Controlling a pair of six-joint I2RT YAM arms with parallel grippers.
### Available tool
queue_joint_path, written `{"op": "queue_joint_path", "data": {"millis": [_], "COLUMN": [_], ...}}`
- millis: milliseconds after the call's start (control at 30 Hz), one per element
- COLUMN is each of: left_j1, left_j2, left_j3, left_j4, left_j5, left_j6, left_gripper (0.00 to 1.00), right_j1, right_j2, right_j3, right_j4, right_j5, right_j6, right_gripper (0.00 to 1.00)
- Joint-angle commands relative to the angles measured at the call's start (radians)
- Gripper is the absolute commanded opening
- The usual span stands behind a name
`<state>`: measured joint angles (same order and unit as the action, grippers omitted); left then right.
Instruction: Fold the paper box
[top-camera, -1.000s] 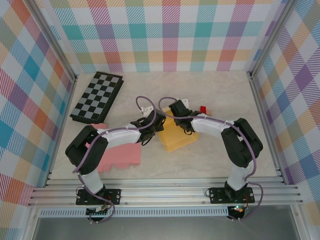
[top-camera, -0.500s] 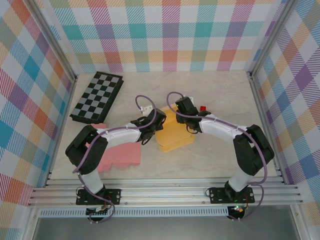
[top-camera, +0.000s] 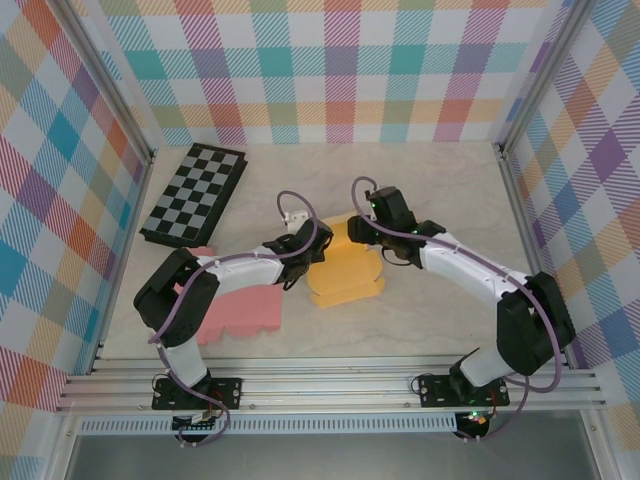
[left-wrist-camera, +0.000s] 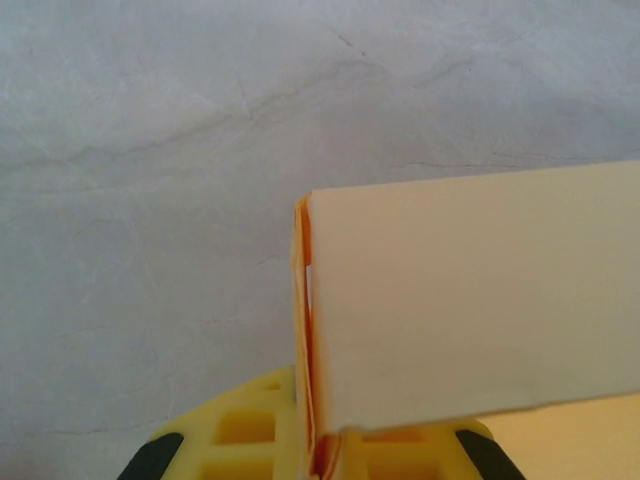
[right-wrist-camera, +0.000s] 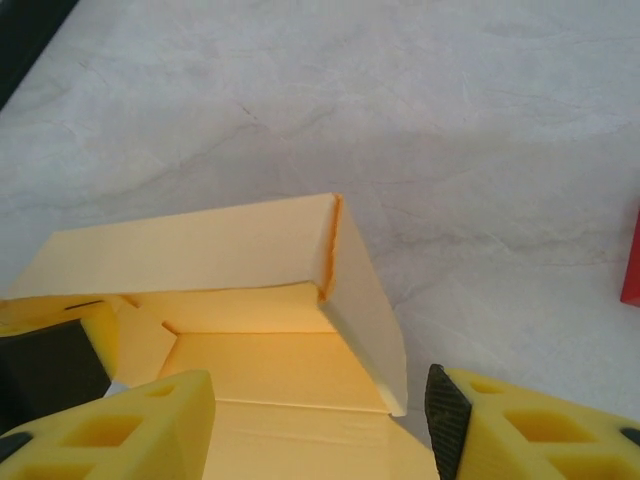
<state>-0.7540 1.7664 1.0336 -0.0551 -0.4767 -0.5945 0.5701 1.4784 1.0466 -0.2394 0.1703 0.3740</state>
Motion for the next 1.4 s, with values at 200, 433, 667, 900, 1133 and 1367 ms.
{"op": "queue_joint_path", "data": {"millis": [200,433,667,900,1133,1367], "left_j1": [0.003,-0.021,-0.027,-0.027,-0.027,-0.025], "left_j2": [-0.024,0.006,0.036,0.045,0.051,0.057], "left_j3": [-0.104,-0.154,-0.181,-0.193,-0.195,-0.198], "left_j4": [0.242,0.411,0.473,0.501,0.503,0.501], "left_j5": [-0.083,-0.118,-0.122,-0.109,-0.109,-0.102], "left_j6": [0.255,0.367,0.384,0.394,0.390,0.381], "left_gripper": [0.00,0.00,0.00,0.00,0.00,0.00], "right_j1": [-0.067,-0.067,-0.067,-0.083,-0.098,-0.101], "right_j2": [0.033,0.110,0.134,0.144,0.165,0.194], "right_j3": [0.118,0.132,0.111,0.093,0.087,0.073], "right_j4": [-0.134,-0.111,-0.087,-0.088,-0.084,-0.090], "right_j5": [-0.105,-0.169,-0.178,-0.173,-0.190,-0.195], "right_j6": [0.038,0.072,0.074,0.072,0.064,0.062], "right_gripper": [0.59,0.52,0.39,0.37,0.30,0.25]}}
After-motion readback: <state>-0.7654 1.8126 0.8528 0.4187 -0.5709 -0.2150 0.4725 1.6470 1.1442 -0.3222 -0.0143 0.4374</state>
